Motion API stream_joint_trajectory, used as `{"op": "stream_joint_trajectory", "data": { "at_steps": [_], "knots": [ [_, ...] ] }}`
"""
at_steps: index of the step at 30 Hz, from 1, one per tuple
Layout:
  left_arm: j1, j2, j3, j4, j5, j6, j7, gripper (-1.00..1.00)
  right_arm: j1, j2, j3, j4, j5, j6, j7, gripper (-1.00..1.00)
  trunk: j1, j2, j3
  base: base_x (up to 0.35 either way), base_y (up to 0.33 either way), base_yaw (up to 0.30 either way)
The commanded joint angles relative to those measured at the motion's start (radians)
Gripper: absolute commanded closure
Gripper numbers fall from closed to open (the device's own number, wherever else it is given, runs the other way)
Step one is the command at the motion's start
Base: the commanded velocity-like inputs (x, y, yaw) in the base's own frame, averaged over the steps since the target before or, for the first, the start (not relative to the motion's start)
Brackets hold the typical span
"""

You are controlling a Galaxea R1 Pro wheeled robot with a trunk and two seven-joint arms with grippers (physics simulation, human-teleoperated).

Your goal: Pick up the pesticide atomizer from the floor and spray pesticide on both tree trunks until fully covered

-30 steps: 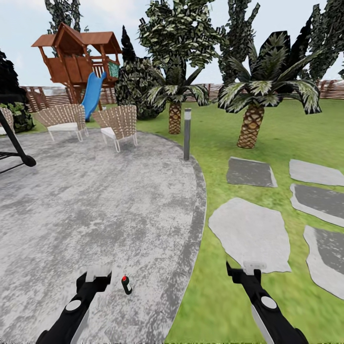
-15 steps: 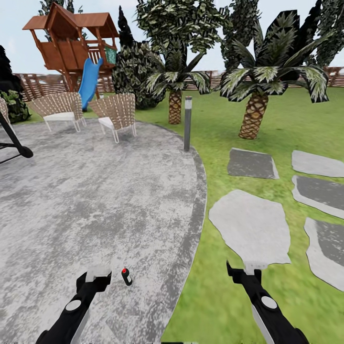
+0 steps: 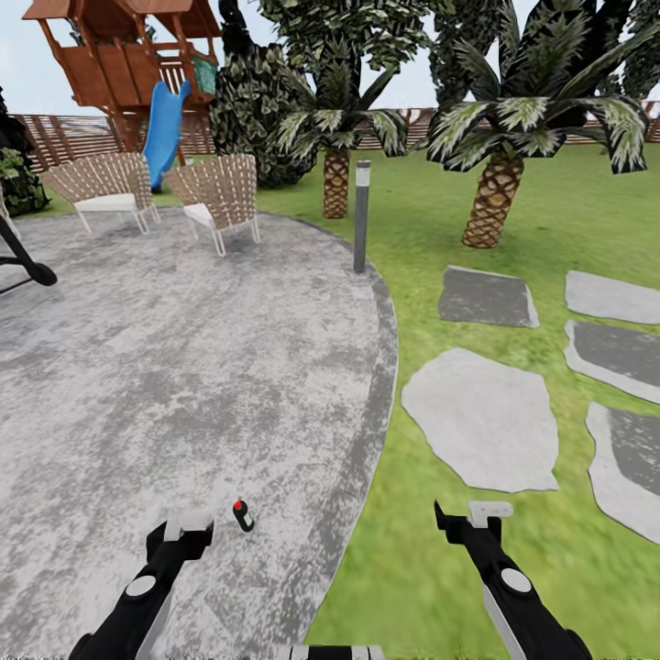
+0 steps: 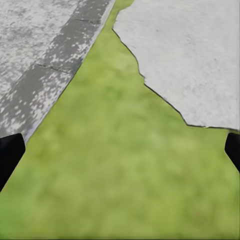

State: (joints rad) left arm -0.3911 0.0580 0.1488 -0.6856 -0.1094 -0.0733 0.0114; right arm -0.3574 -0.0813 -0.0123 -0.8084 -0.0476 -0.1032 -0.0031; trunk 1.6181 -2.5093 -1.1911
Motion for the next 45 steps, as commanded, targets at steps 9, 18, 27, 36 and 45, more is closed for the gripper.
{"op": "stream_joint_trajectory", "data": {
  "at_steps": [9,18,27,36,45],
  "knots": [
    [0.000,-0.001,-0.002,0.002,0.003,-0.002,0.050,-1.00,0.000,0.000,0.001,0.000,-0.001,-0.001,0.000,-1.00,0.000,0.000,-0.004,0.000,0.000,0.000],
    [0.000,-0.001,-0.003,0.002,0.002,-0.003,0.053,-1.00,0.000,0.000,0.002,0.000,-0.001,-0.001,0.000,-1.00,0.000,0.000,-0.004,0.000,-0.118,0.000],
    [0.000,0.000,-0.001,0.001,0.002,-0.003,0.053,-1.00,0.000,0.000,0.003,0.000,-0.001,-0.001,0.000,-1.00,0.000,0.000,-0.004,0.035,-0.259,0.029],
    [0.000,0.000,0.000,-0.002,0.003,-0.003,0.053,-1.00,0.000,0.000,0.003,0.000,-0.001,-0.001,0.000,-1.00,0.000,0.000,-0.004,0.222,-0.193,0.216],
    [0.000,0.001,0.000,-0.004,0.003,-0.003,0.053,-1.00,0.000,0.000,0.003,0.000,-0.001,-0.001,0.000,-1.00,0.000,0.000,-0.004,0.229,-0.164,0.050]
  ]
}}
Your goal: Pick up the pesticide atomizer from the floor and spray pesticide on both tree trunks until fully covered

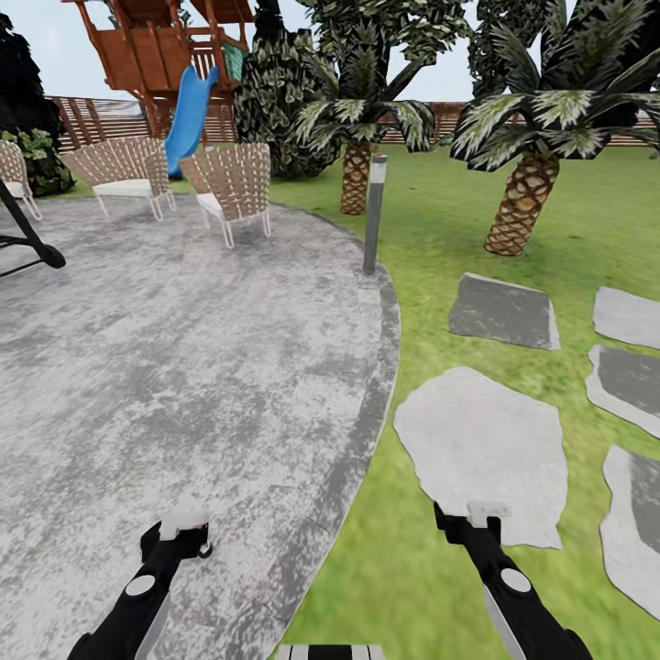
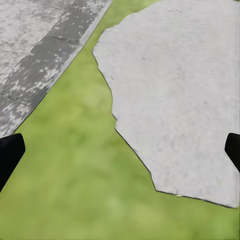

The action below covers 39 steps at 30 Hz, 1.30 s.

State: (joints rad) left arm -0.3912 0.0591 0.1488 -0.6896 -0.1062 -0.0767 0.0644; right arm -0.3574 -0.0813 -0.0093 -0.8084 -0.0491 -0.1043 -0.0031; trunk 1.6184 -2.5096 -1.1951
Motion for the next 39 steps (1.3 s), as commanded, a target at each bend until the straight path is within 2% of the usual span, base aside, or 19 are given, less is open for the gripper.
{"op": "stream_joint_trajectory", "data": {
  "at_steps": [1,13,25,39],
  "knots": [
    [0.000,0.000,0.000,0.000,0.000,0.000,0.000,-1.00,0.000,0.000,0.000,0.000,0.000,0.000,0.000,-1.00,0.000,0.000,0.000,0.130,-0.065,0.004],
    [0.000,0.000,-0.001,-0.001,-0.001,0.002,-0.001,-1.00,0.000,0.000,-0.001,0.001,0.000,0.000,0.001,-1.00,0.000,0.000,0.000,0.021,-0.011,-0.125],
    [0.000,0.002,0.000,-0.003,0.000,0.004,-0.008,-1.00,0.000,0.000,0.000,0.000,0.000,0.000,0.001,-1.00,0.000,0.000,-0.001,0.000,0.000,-0.015],
    [0.000,0.002,0.000,-0.004,0.000,0.005,-0.009,-1.00,0.000,0.000,-0.001,0.000,0.000,0.000,0.000,-1.00,0.006,-0.003,-0.074,0.000,0.000,0.000]
  ]
}}
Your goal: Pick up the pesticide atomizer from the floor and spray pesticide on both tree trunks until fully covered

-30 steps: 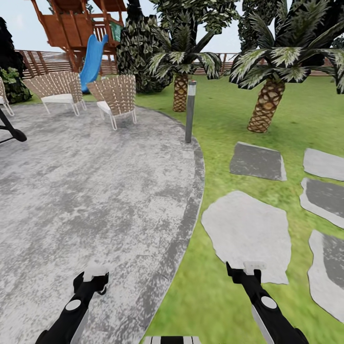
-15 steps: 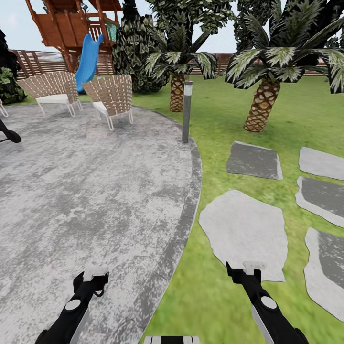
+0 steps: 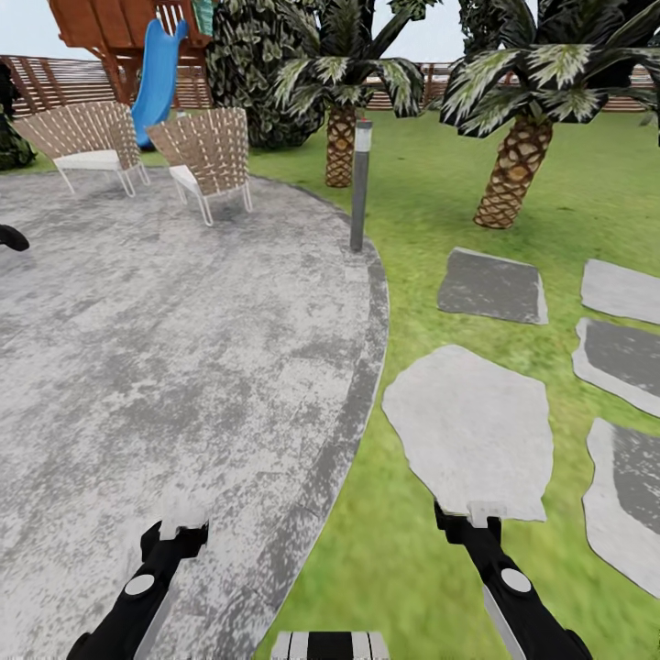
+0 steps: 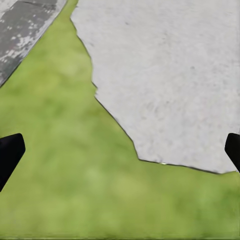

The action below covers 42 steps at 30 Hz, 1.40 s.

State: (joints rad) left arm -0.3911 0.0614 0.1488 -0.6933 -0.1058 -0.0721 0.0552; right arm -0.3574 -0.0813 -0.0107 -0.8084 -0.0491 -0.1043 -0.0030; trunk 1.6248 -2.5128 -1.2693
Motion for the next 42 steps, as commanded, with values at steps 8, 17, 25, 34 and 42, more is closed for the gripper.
{"op": "stream_joint_trajectory", "data": {
  "at_steps": [8,17,25,34,42],
  "knots": [
    [0.000,0.001,0.000,0.000,0.000,0.000,0.000,-1.00,0.000,0.000,0.000,0.000,0.000,0.000,0.000,-1.00,0.004,-0.002,-0.044,0.000,0.000,0.000],
    [0.000,0.002,-0.001,0.001,0.000,-0.001,0.000,-1.00,0.000,0.000,0.001,0.000,0.000,0.000,0.000,-1.00,0.004,-0.002,-0.048,0.000,0.000,0.000],
    [-0.001,0.002,-0.002,0.001,0.000,0.000,-0.001,-1.00,0.000,0.000,0.001,0.001,0.000,0.000,0.001,-1.00,0.004,-0.002,-0.048,0.000,0.157,-0.105],
    [0.000,0.002,0.000,-0.001,0.000,-0.001,-0.002,-1.00,0.000,0.000,0.002,0.001,0.000,0.000,0.000,-1.00,0.004,-0.002,-0.048,0.000,0.247,-0.117],
    [-0.003,0.002,0.000,-0.002,0.000,0.000,-0.002,-1.00,0.000,0.000,0.002,0.001,0.000,0.000,0.001,-1.00,0.004,-0.002,-0.048,0.000,0.032,-0.020]
  ]
}}
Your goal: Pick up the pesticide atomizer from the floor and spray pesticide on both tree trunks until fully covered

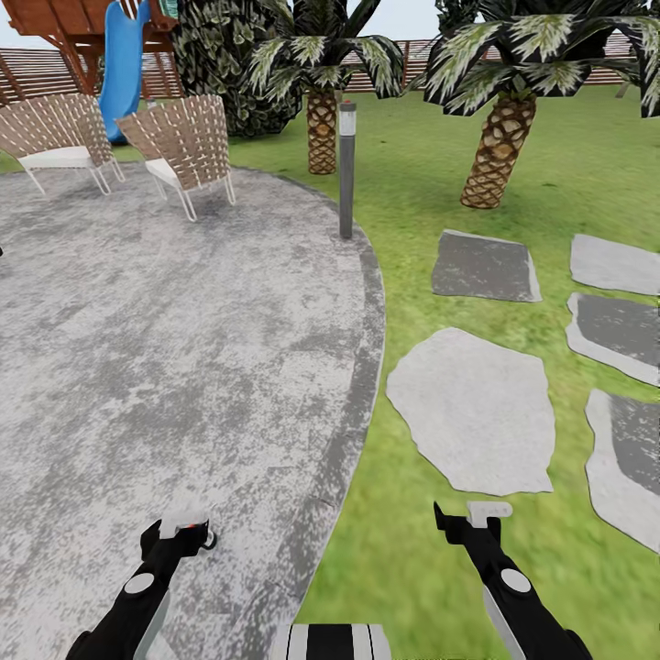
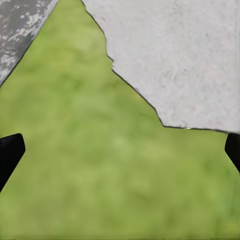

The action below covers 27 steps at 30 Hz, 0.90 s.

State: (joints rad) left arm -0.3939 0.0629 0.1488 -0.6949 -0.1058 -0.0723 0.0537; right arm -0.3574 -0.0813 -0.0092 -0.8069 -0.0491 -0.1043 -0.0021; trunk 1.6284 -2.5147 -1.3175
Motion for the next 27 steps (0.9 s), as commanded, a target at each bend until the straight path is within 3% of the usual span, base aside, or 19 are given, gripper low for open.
{"op": "stream_joint_trajectory", "data": {
  "at_steps": [1,14,23,27],
  "knots": [
    [0.000,0.000,0.000,0.000,0.000,0.000,0.000,-1.00,0.000,0.000,0.000,0.000,0.000,0.000,0.000,-1.00,0.000,0.000,0.000,0.000,0.109,-0.173],
    [0.000,0.000,-0.002,0.000,0.000,0.000,0.000,-1.00,0.000,0.000,0.000,0.000,0.000,0.000,0.000,-1.00,0.000,0.000,-0.001,-0.008,0.054,-0.036],
    [0.003,-0.002,-0.004,0.002,0.000,-0.006,-0.001,-1.00,0.000,0.000,-0.002,0.000,0.000,0.000,-0.001,-1.00,0.004,-0.002,-0.050,0.000,0.000,0.000],
    [0.005,-0.002,-0.006,0.013,0.000,-0.052,-0.001,-1.00,0.000,0.000,-0.002,0.000,0.000,0.000,0.000,-1.00,0.006,-0.003,-0.072,0.000,0.000,0.000]
  ]
}}
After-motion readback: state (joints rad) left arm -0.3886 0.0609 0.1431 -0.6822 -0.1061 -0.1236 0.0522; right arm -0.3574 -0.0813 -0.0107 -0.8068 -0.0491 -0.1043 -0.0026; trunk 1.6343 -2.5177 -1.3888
